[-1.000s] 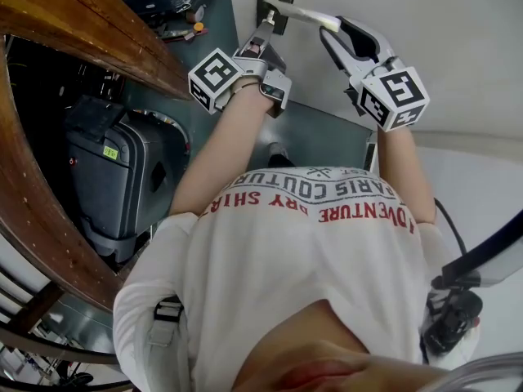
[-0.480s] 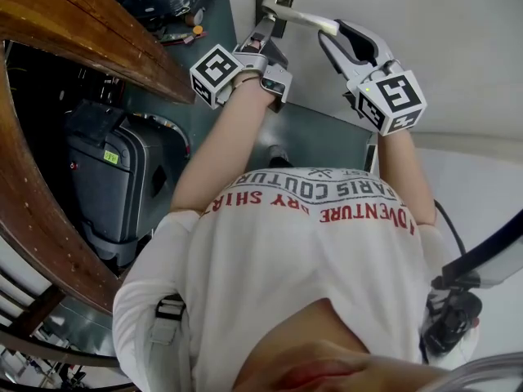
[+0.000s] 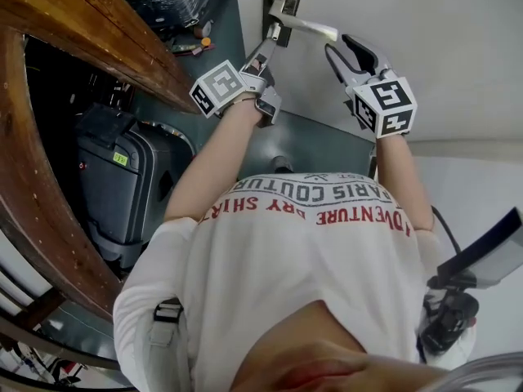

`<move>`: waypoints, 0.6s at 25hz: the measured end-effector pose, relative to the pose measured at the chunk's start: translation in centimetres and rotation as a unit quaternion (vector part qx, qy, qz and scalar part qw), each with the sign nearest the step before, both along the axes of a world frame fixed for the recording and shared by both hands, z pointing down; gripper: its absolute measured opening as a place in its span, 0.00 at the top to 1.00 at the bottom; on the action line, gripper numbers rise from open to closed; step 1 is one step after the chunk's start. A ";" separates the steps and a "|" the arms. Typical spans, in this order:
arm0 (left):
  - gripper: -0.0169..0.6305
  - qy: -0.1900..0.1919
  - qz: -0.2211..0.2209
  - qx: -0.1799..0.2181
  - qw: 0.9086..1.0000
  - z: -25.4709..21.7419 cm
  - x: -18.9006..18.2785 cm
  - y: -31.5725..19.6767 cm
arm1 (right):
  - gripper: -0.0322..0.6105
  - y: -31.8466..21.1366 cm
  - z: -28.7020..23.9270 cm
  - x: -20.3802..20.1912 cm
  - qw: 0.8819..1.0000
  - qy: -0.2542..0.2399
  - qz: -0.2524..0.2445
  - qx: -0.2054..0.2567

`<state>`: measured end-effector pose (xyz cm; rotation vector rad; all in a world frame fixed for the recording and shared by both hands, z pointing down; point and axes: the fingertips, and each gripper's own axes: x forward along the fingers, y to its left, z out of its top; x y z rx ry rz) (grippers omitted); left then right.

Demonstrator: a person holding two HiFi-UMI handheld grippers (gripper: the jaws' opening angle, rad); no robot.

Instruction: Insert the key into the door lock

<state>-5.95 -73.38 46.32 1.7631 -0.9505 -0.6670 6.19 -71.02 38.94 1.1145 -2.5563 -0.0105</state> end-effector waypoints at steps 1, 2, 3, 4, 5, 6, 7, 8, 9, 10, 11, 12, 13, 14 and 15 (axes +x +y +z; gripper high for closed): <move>0.83 -0.036 0.010 0.007 0.999 -0.2 -0.3 1.4 | 0.73 0.7 0.2 0.5 1.000 0.001 0.007 -0.009; 0.83 -0.075 0.021 0.020 0.997 -0.7 -0.5 3.0 | 0.74 1.9 0.3 0.7 1.000 -0.001 0.007 -0.018; 0.83 -0.116 0.033 0.039 0.992 -1.6 -0.6 4.9 | 0.74 3.6 0.1 0.8 1.000 -0.003 0.002 -0.025; 0.83 -0.160 0.046 0.067 0.984 -3.0 -0.5 7.1 | 0.74 5.7 -0.1 0.8 0.999 -0.006 -0.006 -0.032; 0.84 -0.207 0.060 0.102 0.971 -4.6 -0.2 9.4 | 0.78 7.9 -0.4 0.8 0.999 -0.010 -0.012 -0.036; 0.92 -0.256 0.076 0.140 0.954 -6.4 0.3 11.8 | 0.85 10.1 -0.7 0.7 0.999 -0.015 -0.015 -0.041; 0.96 -0.301 0.093 0.178 0.932 -8.0 0.9 14.2 | 0.92 12.4 -0.9 0.5 0.999 -0.022 -0.020 -0.046; 0.97 -0.337 0.111 0.211 0.911 -9.4 1.5 16.7 | 0.95 14.7 -1.2 0.1 0.998 -0.029 -0.028 -0.051; 0.97 -0.364 0.127 0.239 0.891 -10.5 1.9 19.2 | 0.95 17.0 -1.6 -0.5 0.997 -0.035 -0.041 -0.055; 0.97 -0.384 0.141 0.259 0.875 -11.3 2.3 21.6 | 0.95 19.5 -1.9 -1.1 0.996 -0.038 -0.054 -0.054; 0.97 -0.400 0.154 0.274 0.861 -11.7 2.5 24.0 | 0.95 22.0 -2.2 -1.7 0.996 -0.039 -0.067 -0.051; 0.97 -0.417 0.164 0.286 0.847 -11.9 2.8 26.2 | 0.95 24.4 -2.4 -2.3 0.995 -0.039 -0.077 -0.048; 0.97 -0.435 0.174 0.295 0.833 -11.9 3.0 28.3 | 0.95 26.7 -2.4 -2.7 0.994 -0.038 -0.086 -0.047; 0.97 -0.452 0.184 0.302 0.819 -11.8 3.2 30.3 | 0.95 28.8 -2.3 -3.0 0.994 -0.036 -0.092 -0.048; 0.97 -0.465 0.194 0.307 0.807 -11.6 3.5 32.2 | 0.95 30.7 -2.0 -3.2 0.994 -0.032 -0.096 -0.051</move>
